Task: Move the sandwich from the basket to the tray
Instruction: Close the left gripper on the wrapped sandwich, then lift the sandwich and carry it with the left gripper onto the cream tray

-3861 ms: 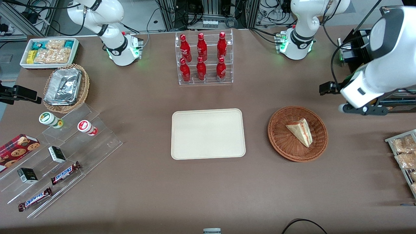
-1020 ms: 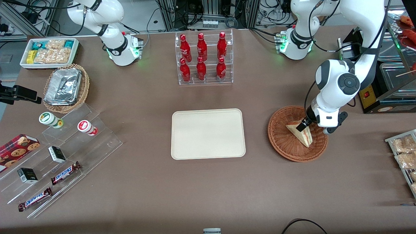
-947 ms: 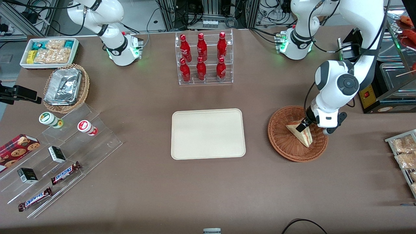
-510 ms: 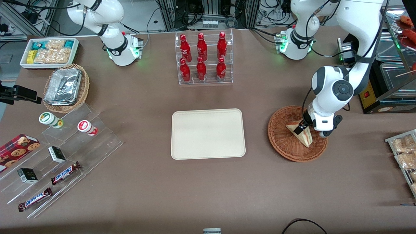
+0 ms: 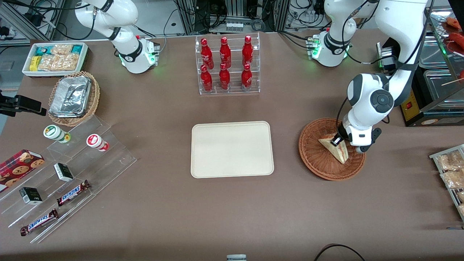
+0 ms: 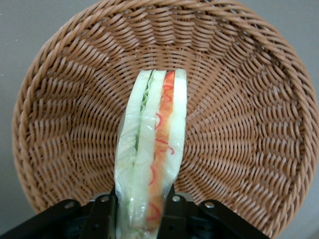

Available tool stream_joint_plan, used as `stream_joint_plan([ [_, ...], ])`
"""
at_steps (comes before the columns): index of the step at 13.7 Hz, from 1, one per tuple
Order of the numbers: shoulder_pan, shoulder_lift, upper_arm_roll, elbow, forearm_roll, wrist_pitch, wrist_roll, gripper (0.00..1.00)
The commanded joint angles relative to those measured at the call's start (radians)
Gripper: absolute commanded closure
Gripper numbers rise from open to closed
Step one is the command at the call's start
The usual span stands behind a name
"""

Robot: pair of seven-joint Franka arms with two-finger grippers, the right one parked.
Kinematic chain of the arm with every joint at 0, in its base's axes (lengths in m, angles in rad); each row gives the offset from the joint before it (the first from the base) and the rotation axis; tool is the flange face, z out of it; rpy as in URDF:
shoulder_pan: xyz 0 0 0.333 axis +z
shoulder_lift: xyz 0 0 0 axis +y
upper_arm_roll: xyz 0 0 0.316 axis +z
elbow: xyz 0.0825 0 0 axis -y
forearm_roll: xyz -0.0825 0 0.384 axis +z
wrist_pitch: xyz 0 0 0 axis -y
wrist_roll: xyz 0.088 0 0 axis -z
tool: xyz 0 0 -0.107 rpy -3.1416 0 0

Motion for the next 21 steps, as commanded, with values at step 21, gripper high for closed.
stream_joint_plan([
  [21, -0.245, 0.455, -0.400, 0.744, 0.260, -0.444, 0.012, 1.00],
])
